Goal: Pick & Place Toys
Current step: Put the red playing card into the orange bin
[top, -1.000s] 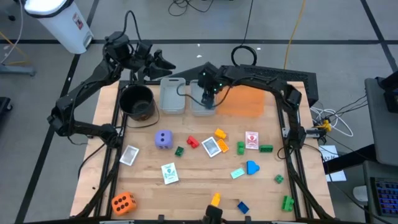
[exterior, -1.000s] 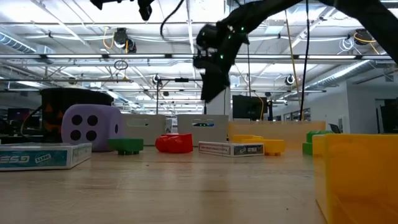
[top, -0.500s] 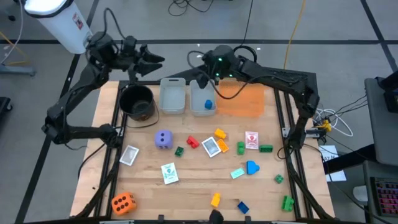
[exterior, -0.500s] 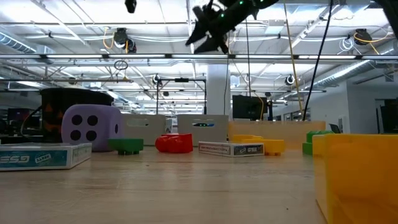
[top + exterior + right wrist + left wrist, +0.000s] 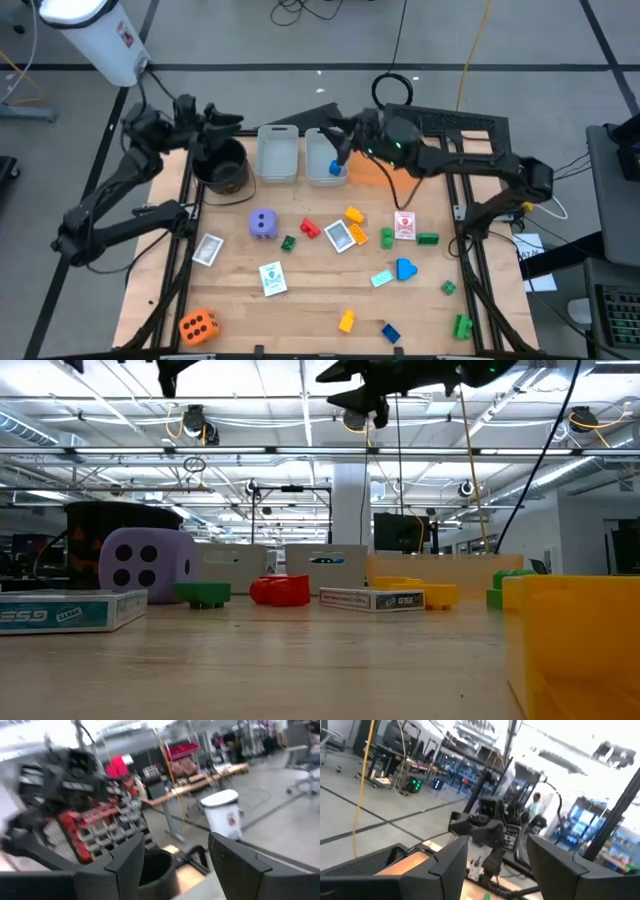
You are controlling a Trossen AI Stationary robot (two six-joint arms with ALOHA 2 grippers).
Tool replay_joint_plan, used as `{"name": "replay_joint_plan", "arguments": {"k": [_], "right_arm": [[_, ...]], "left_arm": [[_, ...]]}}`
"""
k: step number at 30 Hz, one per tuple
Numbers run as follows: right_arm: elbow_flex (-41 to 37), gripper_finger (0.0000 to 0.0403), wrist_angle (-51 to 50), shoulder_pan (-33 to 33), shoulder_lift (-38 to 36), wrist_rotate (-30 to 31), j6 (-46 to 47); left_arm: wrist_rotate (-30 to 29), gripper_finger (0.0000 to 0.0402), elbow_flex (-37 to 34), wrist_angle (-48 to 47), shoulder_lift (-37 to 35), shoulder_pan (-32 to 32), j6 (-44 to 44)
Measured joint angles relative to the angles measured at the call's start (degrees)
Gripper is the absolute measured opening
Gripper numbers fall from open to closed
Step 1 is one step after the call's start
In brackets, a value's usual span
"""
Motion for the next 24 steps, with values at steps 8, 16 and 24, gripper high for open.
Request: {"name": "replay_joint_plan", "arguments": {"k": [8, 16, 24], "right_arm": [[-14.3, 0.021, 24.7, 2.6, -1.9, 1.4, 11.9], [-18.7, 0.021, 27.4, 3.1, -1.7, 1.5, 23.0], [-16.7, 0.021, 18.0, 4.8, -4.5, -2.9, 25.2]], "left_arm": [[1.9, 0.0212, -3.0, 1.1, -0.6, -3.3, -2.2], [-5.1, 0.0212, -3.0, 1.4, 2.4, -6.6, -1.6], [0.7, 0.0212, -3.0, -4.7, 5.9, -10.5, 6.4]]}}
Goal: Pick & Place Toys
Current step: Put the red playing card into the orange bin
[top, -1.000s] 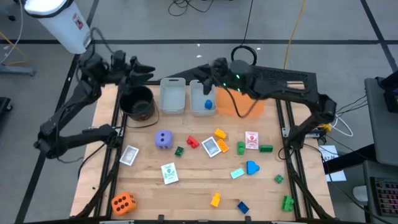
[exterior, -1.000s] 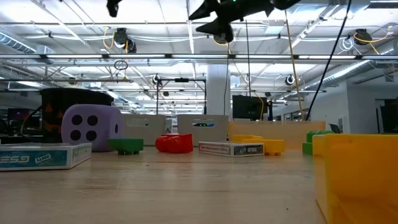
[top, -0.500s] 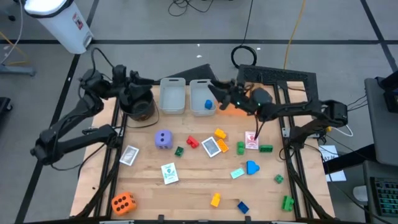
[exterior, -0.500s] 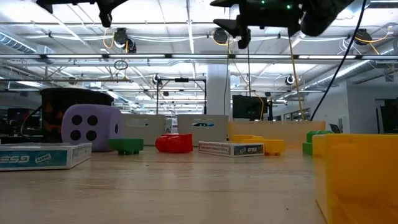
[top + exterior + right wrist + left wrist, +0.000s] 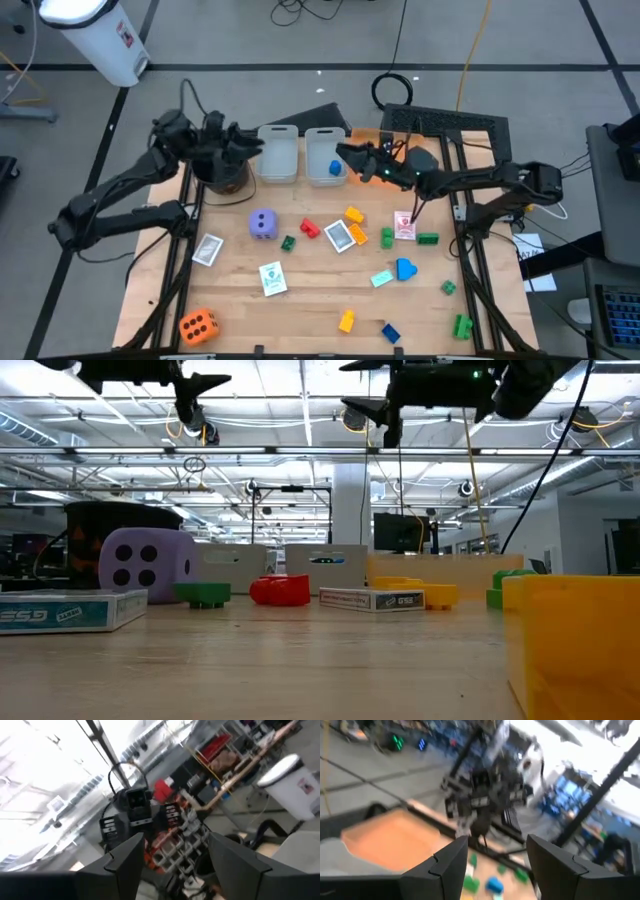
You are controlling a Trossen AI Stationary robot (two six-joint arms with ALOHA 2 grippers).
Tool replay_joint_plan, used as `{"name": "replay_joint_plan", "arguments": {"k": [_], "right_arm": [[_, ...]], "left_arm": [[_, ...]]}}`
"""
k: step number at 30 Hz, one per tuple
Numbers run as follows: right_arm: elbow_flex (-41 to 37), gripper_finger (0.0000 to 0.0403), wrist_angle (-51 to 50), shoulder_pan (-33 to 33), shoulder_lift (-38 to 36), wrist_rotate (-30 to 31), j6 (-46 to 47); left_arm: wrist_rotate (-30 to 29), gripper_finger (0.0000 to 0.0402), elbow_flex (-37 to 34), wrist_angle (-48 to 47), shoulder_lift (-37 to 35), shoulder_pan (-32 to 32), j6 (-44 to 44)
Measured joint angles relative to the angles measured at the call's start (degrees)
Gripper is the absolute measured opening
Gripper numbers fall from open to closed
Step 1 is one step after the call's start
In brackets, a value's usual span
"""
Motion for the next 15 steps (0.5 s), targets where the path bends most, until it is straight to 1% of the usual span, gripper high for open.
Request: {"name": "replay_joint_plan", "arguments": {"k": [2, 3, 6, 9, 11, 13, 15], "right_arm": [[2.3, 0.021, -11.1, 1.0, -1.9, 0.0, -3.4], [4.2, 0.021, -17.1, 1.6, -2.3, 0.2, -5.7], [10.8, 0.021, -35.2, 2.9, -2.9, 0.3, -12.7], [17.3, 0.021, -49.0, 3.8, -2.4, 0.4, -18.0], [20.3, 0.021, -54.3, 4.6, -1.3, 0.5, -21.1], [21.3, 0.021, -58.2, 5.3, -1.1, 0.5, -23.9], [21.4, 0.021, -58.5, 5.6, -1.1, 0.5, -26.5]], "left_arm": [[-0.4, 0.0212, 0.0, -3.2, 0.1, -1.5, 2.2], [-1.4, 0.0212, 0.0, -4.9, 0.1, -2.3, 3.5], [-6.5, 0.0212, 0.0, -11.2, 0.0, -4.9, 7.2], [-11.2, 0.0212, 0.0, -18.7, 0.0, -7.3, 11.2], [-13.4, 0.0212, 0.0, -23.6, 0.0, -8.6, 12.9], [-15.0, 0.0212, 0.0, -27.3, 0.0, -10.0, 13.6], [-16.6, 0.0212, 0.0, -29.6, 0.0, -11.3, 13.6]]}}
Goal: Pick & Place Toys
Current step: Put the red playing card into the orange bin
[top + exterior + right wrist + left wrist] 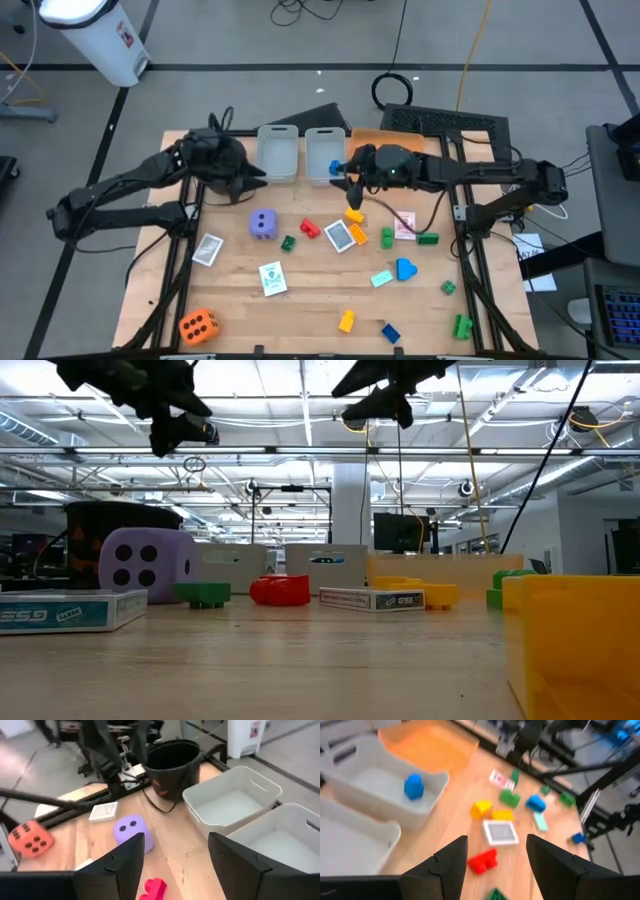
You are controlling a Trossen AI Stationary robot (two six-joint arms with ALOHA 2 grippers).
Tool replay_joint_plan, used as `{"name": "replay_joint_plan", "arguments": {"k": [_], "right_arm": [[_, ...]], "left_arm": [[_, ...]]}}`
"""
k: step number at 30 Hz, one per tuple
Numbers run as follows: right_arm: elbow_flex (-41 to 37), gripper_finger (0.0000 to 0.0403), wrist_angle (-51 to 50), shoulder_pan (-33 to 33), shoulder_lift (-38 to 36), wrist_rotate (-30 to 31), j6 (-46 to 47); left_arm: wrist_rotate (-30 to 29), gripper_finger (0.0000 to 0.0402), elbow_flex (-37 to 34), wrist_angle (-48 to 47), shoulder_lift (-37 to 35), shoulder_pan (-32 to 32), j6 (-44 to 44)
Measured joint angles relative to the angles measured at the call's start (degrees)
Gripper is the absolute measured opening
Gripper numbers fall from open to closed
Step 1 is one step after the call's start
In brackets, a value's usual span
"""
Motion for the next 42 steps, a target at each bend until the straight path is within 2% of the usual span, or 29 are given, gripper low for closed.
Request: {"name": "replay_joint_plan", "arguments": {"k": [4, 13, 19, 27, 32, 35, 42], "right_arm": [[-1.3, 0.021, -1.6, -0.1, -0.1, 4.3, -0.7], [-1.4, 0.021, -10.4, 1.1, -0.2, 4.8, 0.4], [-1.4, 0.021, -14.5, 1.7, -0.3, 8.9, 6.0], [-1.4, 0.021, -24.1, 1.5, -0.3, 8.9, 22.1], [-1.4, 0.021, -37.6, 0.5, -0.3, 9.0, 39.1], [-1.4, 0.021, -46.7, 0.3, -0.3, 11.0, 46.6], [-1.4, 0.021, -59.1, 1.8, -0.3, 11.5, 55.7]], "left_arm": [[-1.6, 0.0212, 0.0, -1.0, 0.0, -2.4, -0.2], [-4.0, 0.0212, 0.0, -6.3, -0.1, -5.6, -1.2], [-7.3, 0.0212, 0.0, -7.4, -0.2, -6.3, -1.2], [-7.4, 0.0212, 0.0, -7.2, -0.1, -6.3, -1.2], [-7.8, 0.0212, 0.0, -6.9, -0.1, -6.3, -1.2], [-9.7, 0.0212, 0.0, -6.9, -0.1, -6.3, -1.2], [-10.4, 0.0212, 0.0, -5.3, -0.1, -6.3, -1.2]]}}
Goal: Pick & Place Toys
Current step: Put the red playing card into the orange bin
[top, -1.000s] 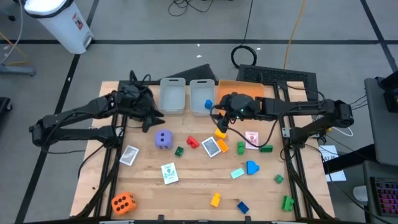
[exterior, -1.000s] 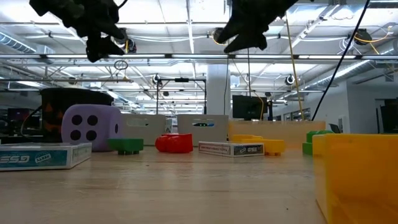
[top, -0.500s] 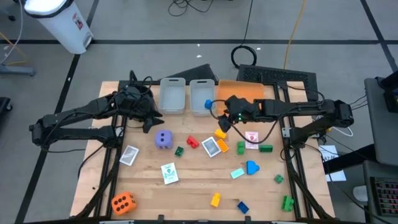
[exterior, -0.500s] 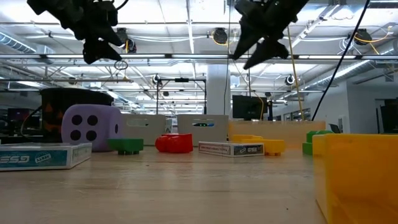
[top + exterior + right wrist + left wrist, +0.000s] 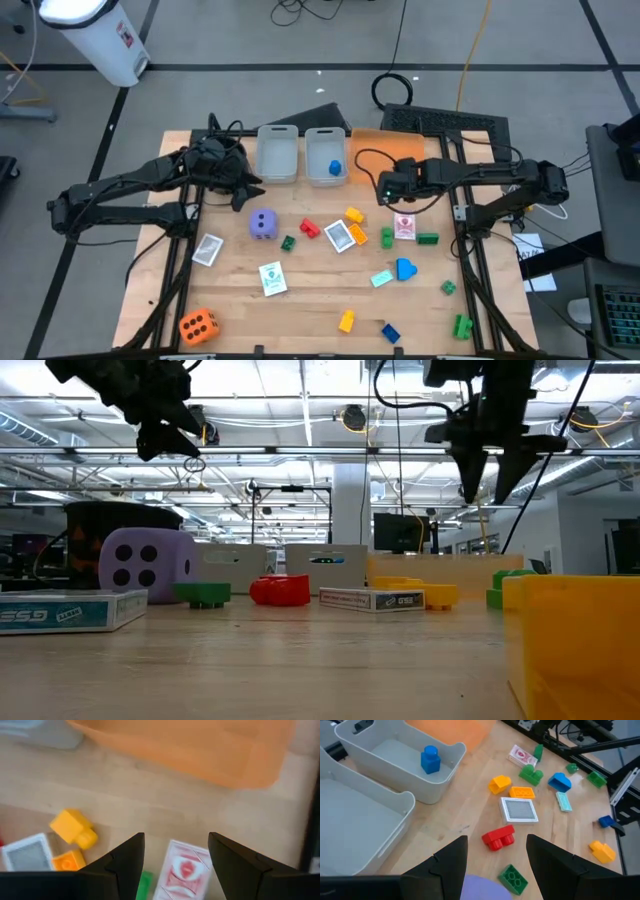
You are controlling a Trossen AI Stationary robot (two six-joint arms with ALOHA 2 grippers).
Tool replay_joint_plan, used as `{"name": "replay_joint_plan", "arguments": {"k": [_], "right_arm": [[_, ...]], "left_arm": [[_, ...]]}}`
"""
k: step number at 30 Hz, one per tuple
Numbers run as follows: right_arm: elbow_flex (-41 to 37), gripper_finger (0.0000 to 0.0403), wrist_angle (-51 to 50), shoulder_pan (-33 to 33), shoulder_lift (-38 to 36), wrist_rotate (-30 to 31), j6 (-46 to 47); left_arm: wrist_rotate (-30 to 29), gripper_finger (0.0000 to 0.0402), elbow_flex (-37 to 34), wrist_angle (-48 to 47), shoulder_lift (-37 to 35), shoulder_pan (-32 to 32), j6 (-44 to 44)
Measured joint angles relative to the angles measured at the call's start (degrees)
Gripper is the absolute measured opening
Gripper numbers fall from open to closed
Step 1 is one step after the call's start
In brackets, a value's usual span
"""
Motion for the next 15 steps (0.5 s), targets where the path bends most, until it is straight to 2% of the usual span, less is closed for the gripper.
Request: {"name": "replay_joint_plan", "arguments": {"k": [9, 15], "right_arm": [[-0.2, 0.021, -0.6, 3.7, 0.0, 0.5, 1.5], [-5.7, 0.0212, -0.6, 3.8, 0.0, -2.4, 3.0]], "left_arm": [[0.0, 0.0212, 0.0, 0.0, 0.0, 0.0, 0.5], [-1.0, 0.0212, 0.0, 0.0, 0.0, 0.0, 1.0]]}}
